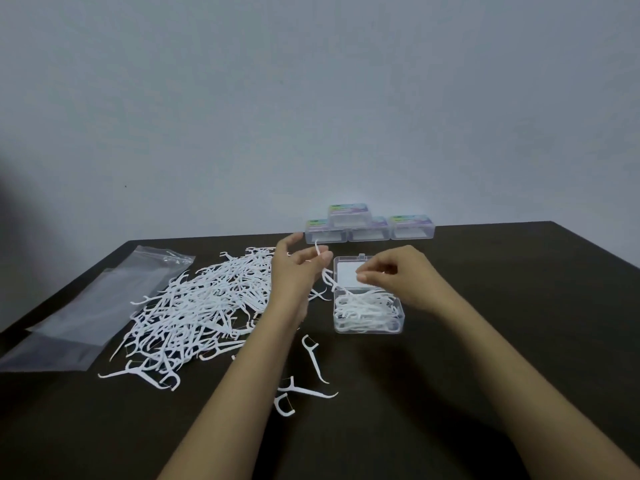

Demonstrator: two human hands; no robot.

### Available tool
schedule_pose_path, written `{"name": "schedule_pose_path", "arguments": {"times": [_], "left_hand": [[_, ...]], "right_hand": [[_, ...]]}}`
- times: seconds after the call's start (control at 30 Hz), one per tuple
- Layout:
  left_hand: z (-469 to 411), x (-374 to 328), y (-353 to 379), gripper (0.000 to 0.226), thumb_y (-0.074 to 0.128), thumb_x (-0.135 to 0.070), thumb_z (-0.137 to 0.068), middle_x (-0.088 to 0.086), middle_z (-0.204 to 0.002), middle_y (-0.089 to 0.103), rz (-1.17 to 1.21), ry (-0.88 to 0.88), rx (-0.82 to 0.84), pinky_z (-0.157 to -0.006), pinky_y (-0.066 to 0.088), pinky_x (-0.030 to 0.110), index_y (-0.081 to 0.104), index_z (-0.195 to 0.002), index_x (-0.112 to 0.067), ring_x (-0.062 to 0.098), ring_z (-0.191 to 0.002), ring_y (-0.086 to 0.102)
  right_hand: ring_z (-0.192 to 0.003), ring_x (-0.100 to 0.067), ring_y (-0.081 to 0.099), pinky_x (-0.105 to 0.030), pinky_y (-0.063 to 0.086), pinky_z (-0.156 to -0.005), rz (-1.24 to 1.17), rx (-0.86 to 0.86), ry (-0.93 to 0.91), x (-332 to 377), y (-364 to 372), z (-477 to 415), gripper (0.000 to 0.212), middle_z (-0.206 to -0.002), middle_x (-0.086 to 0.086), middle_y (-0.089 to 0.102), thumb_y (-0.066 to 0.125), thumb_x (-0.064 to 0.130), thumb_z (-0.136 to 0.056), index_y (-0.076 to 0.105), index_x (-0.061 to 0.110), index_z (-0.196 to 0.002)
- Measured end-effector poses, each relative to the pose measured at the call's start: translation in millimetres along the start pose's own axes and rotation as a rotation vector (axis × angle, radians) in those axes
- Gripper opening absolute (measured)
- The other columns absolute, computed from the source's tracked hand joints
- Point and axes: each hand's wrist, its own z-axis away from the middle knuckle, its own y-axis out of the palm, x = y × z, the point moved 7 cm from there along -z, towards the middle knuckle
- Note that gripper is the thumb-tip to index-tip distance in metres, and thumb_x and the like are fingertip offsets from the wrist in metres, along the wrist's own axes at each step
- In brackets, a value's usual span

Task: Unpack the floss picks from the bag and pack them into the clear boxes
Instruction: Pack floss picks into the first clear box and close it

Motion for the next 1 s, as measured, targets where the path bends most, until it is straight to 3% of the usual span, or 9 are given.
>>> {"name": "schedule_pose_path", "arguments": {"times": [0.07, 0.13, 0.23, 0.37, 0.47, 0.63, 0.83, 1.0], "left_hand": [[2, 7, 5, 0.045, 0.062, 0.008, -0.082, 0.004, -0.083, 0.063, 0.089, -0.009, -0.006, -0.062, 0.050, 0.014, 0.044, -0.118, -0.012, 0.012, -0.075, 0.061], [4, 13, 7, 0.038, 0.061, 0.008, -0.082, 0.004, -0.082, 0.061, 0.152, -0.030, -0.014, -0.061, 0.050, 0.013, 0.049, -0.114, -0.009, 0.011, -0.073, 0.060], [5, 18, 10, 0.025, 0.061, 0.007, -0.082, 0.006, -0.082, 0.060, 0.177, -0.039, 0.007, -0.065, 0.049, 0.018, 0.056, -0.102, -0.007, 0.014, -0.076, 0.058], [10, 19, 14, 0.026, 0.062, 0.008, -0.080, 0.008, -0.080, 0.060, 0.187, -0.019, 0.067, -0.062, 0.050, 0.017, 0.050, -0.088, -0.012, 0.015, -0.075, 0.060], [12, 22, 15, 0.026, 0.065, 0.008, -0.078, 0.007, -0.074, 0.056, 0.118, 0.014, 0.094, -0.066, 0.051, 0.021, 0.047, -0.080, -0.011, 0.017, -0.073, 0.062], [14, 17, 21, 0.026, 0.072, 0.001, -0.074, 0.005, -0.065, 0.059, -0.157, 0.088, 0.213, -0.055, 0.052, 0.017, 0.048, -0.074, -0.009, 0.011, -0.057, 0.063], [13, 10, 22, 0.024, 0.075, -0.005, -0.072, 0.008, -0.067, 0.065, -0.342, 0.176, 0.249, -0.056, 0.051, 0.015, 0.052, -0.070, -0.011, 0.006, -0.058, 0.064], [17, 6, 17, 0.027, 0.072, -0.003, -0.075, 0.011, -0.066, 0.063, -0.155, 0.183, 0.113, -0.046, 0.047, 0.016, 0.046, -0.067, -0.007, 0.007, -0.046, 0.059]], "right_hand": [[-0.085, -0.025, 0.065, -0.033, 0.051, -0.077, -0.079, 0.000, 0.002, 1, 6, -1, 0.021, -0.089, -0.010, 0.071, 0.064, 0.026, -0.085, 0.072, 0.010, -0.094], [-0.077, -0.016, 0.067, -0.027, 0.052, -0.075, -0.126, 0.018, 0.012, -1, 14, -2, 0.018, -0.081, -0.007, 0.071, 0.068, 0.026, -0.081, 0.073, 0.011, -0.091], [-0.056, 0.004, 0.060, -0.008, 0.048, -0.060, -0.200, 0.018, 0.029, -4, 20, -3, 0.014, -0.067, 0.002, 0.068, 0.073, 0.022, -0.077, 0.073, 0.012, -0.087], [-0.063, -0.006, 0.062, -0.017, 0.051, -0.066, -0.220, 0.022, 0.049, -9, 14, -3, 0.006, -0.071, -0.002, 0.069, 0.073, 0.010, -0.076, 0.073, 0.011, -0.082], [-0.064, -0.005, 0.061, -0.015, 0.049, -0.065, -0.144, 0.101, 0.049, -10, 8, -2, 0.007, -0.070, 0.002, 0.068, 0.071, 0.007, -0.077, 0.073, 0.009, -0.084], [-0.050, 0.004, 0.055, -0.007, 0.043, -0.055, -0.037, 0.146, 0.057, -18, -2, -3, 0.006, -0.061, 0.008, 0.064, 0.070, 0.007, -0.079, 0.073, 0.010, -0.082], [-0.059, -0.003, 0.052, -0.016, 0.041, -0.058, 0.088, 0.091, 0.130, -34, -16, -4, 0.010, -0.064, 0.005, 0.062, 0.069, 0.010, -0.080, 0.070, 0.016, -0.072], [-0.069, -0.011, 0.059, -0.031, 0.052, -0.070, 0.131, 0.125, 0.147, -32, -7, -4, 0.006, -0.071, 0.003, 0.066, 0.069, 0.010, -0.079, 0.072, 0.012, -0.074]]}}
